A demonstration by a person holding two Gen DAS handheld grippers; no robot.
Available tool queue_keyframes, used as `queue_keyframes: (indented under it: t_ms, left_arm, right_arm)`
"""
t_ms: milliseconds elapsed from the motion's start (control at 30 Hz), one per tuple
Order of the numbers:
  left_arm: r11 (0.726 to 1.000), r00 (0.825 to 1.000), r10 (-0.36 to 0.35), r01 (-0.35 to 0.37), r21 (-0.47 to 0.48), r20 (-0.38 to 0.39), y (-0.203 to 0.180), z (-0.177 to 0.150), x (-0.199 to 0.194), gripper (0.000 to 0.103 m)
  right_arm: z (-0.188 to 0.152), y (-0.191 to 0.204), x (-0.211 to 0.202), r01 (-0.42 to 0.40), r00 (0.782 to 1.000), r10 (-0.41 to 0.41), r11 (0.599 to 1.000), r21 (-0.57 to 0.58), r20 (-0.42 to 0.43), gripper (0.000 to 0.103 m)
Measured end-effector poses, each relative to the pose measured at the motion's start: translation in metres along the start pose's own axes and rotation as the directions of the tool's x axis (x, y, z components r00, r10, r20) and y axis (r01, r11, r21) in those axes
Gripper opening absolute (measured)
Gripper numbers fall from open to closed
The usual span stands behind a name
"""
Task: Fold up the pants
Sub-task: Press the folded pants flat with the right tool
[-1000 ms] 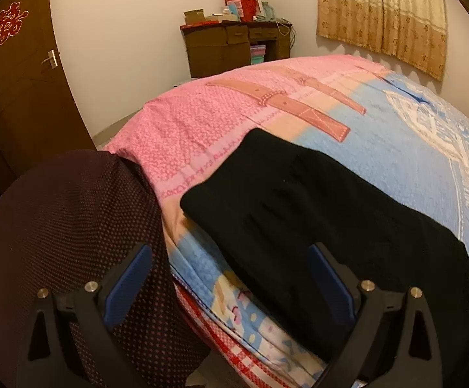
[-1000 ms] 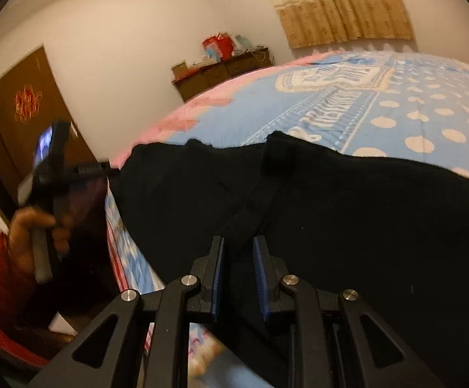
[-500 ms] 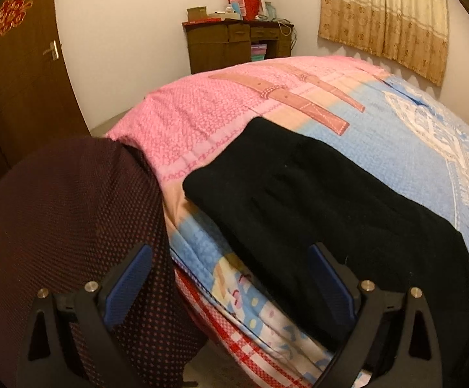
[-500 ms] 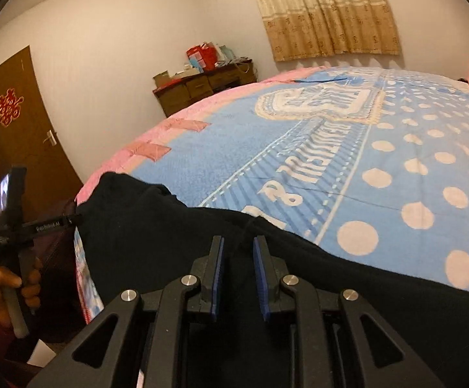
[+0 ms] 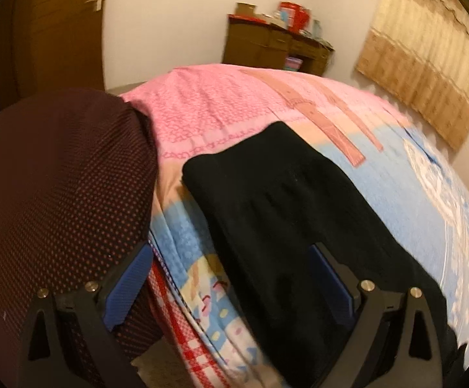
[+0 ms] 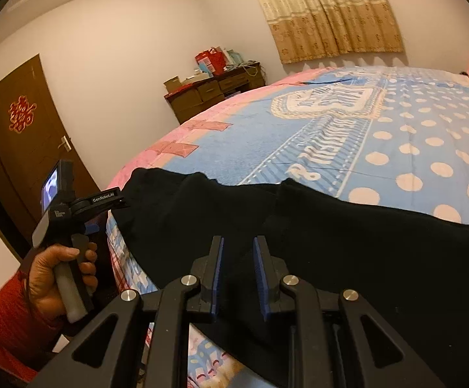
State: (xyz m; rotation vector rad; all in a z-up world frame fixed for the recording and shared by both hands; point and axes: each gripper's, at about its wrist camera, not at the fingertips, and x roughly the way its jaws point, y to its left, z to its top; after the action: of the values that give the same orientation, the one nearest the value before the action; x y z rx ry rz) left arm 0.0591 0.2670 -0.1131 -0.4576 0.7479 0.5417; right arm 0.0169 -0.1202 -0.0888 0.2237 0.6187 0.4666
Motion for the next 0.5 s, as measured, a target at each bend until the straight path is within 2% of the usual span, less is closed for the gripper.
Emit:
queue_keyframes:
  t_ms: [67,133,200,267,333,433,500]
  left_arm:
    - [0.999,1.0,0.026,-0.026,-0.024,-0.017,-0.002,0.0,-0.006,0.096]
    - [0.997,0.996,0.046,-0.041,-0.067,0.078,-0.001,-0.003,-0.029,0.096]
    - [0.995,0.991,0.058,-0.048,-0.085,0.119,0.001,-0.002,-0.038,0.096]
    - [0.993,0.995,0.05,-0.039,-0.113,0.091,0.006,0.002,-0.034,0.096]
    - [0.987,0.999,0.042,-0.037,-0.154,0.031,0.012,0.004,-0.022,0.096]
    - [0.984,0.996,0.071,-0.06,-0.165,0.059,0.014,0.004,-0.02,0.096]
    - [0.981,0.997,0.066,-0.056,-0.186,0.048,0.015,0.006,-0.016,0.096]
  right_arm:
    - [0.001,-0.004,-0.003,0.006,1.0,-0.006,1.0,0.021,0.001,0.02]
    - [0.0,-0.008,-0.006,0.018,1.0,-0.018,0.999,0.029,-0.001,0.02]
    - [-0.001,-0.012,-0.008,0.027,1.0,-0.027,0.999,0.039,-0.003,0.02]
    - [-0.002,-0.016,-0.011,0.03,1.0,-0.03,0.998,0.055,-0.003,0.02]
    - [-0.002,-0.019,-0.013,0.034,0.999,-0.033,0.997,0.067,-0.004,0.02]
    - [-0.002,-0.022,-0.014,0.035,0.999,-0.035,0.996,0.078,-0.004,0.02]
    - [-0.002,-0.023,-0.015,0.035,0.999,-0.034,0.996,0.077,-0.006,0.02]
